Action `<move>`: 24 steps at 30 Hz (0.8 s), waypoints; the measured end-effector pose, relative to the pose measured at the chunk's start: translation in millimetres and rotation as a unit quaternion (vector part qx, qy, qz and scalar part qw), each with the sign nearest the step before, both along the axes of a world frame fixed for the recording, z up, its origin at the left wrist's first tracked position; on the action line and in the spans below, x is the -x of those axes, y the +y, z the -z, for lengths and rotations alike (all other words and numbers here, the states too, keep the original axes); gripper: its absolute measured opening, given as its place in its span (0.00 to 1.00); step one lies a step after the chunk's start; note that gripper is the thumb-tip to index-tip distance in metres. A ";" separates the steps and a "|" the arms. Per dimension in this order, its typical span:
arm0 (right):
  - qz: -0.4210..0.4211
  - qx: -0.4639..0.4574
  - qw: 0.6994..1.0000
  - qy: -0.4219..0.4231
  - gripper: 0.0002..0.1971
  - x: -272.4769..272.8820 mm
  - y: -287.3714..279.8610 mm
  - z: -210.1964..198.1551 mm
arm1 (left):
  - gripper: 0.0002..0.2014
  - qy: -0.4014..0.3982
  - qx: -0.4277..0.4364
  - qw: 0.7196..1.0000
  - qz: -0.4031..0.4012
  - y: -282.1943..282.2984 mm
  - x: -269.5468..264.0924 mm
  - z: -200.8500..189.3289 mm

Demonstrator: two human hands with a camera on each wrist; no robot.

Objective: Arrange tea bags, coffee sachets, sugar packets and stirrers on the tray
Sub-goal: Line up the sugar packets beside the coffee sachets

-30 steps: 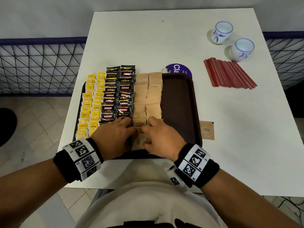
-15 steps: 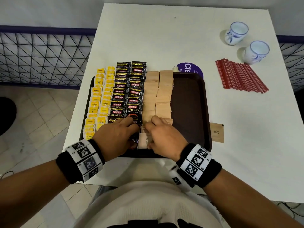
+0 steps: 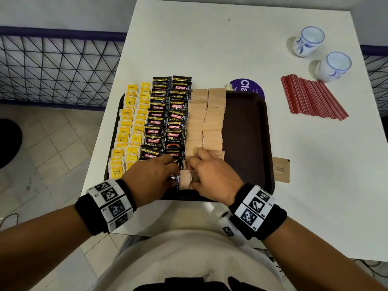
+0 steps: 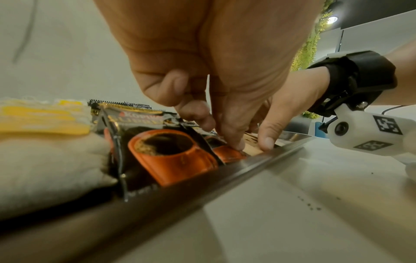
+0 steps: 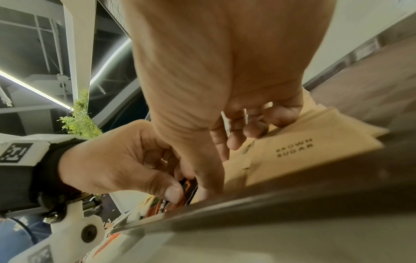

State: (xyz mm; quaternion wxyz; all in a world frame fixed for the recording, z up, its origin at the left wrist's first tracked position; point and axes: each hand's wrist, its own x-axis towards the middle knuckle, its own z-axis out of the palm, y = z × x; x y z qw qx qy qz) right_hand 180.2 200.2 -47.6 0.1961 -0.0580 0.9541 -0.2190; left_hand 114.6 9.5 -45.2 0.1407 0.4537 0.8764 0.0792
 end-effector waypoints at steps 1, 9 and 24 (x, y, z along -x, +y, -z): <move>0.002 0.002 1.000 0.002 0.23 0.0 0.1 0.2 | 0.09 -0.001 0.001 1.000 0.000 0.2 -0.5 0.1; 0.026 0.024 0.999 0.009 0.10 0.1 1.7 3.4 | 0.07 -0.008 0.022 1.000 -0.009 -0.5 -3.4 3.3; 0.003 -0.009 1.000 0.008 0.17 -1.3 -3.7 1.5 | 0.14 -0.007 0.023 0.999 -0.032 2.0 -9.6 -0.2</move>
